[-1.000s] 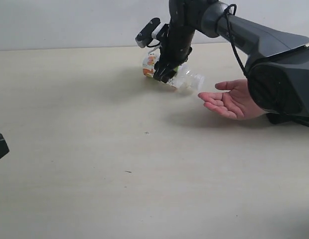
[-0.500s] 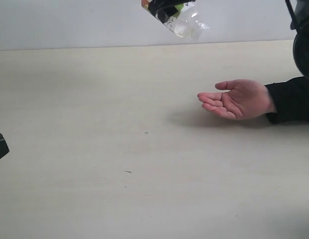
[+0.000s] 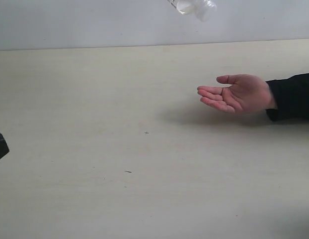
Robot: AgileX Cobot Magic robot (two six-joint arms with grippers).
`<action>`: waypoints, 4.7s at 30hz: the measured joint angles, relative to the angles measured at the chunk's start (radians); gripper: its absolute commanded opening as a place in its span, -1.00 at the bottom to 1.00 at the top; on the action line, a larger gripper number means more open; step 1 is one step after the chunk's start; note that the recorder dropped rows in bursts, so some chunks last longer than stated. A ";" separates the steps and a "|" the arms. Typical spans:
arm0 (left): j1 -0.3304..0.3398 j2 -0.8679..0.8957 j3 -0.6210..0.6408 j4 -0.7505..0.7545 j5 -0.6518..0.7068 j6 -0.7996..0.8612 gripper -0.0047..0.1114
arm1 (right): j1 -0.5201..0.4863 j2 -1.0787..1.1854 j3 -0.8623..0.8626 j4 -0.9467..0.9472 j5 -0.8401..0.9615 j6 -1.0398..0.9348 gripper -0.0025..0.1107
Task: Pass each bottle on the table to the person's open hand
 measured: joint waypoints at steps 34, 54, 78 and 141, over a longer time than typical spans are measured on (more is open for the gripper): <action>0.000 0.000 0.000 0.000 0.000 0.000 -0.92 | -0.075 -0.585 1.117 -0.055 -0.346 0.194 -0.96; 0.000 0.000 0.000 0.000 0.000 0.000 -0.92 | -0.075 -0.441 1.223 -0.188 -0.536 0.357 -0.81; 0.000 0.000 0.000 0.000 0.000 0.000 -0.92 | -0.075 -0.412 1.223 -0.208 -0.575 0.387 0.47; 0.000 0.000 0.000 0.000 0.000 0.000 -0.92 | -0.075 -2.031 2.022 0.268 -0.804 -0.039 -0.96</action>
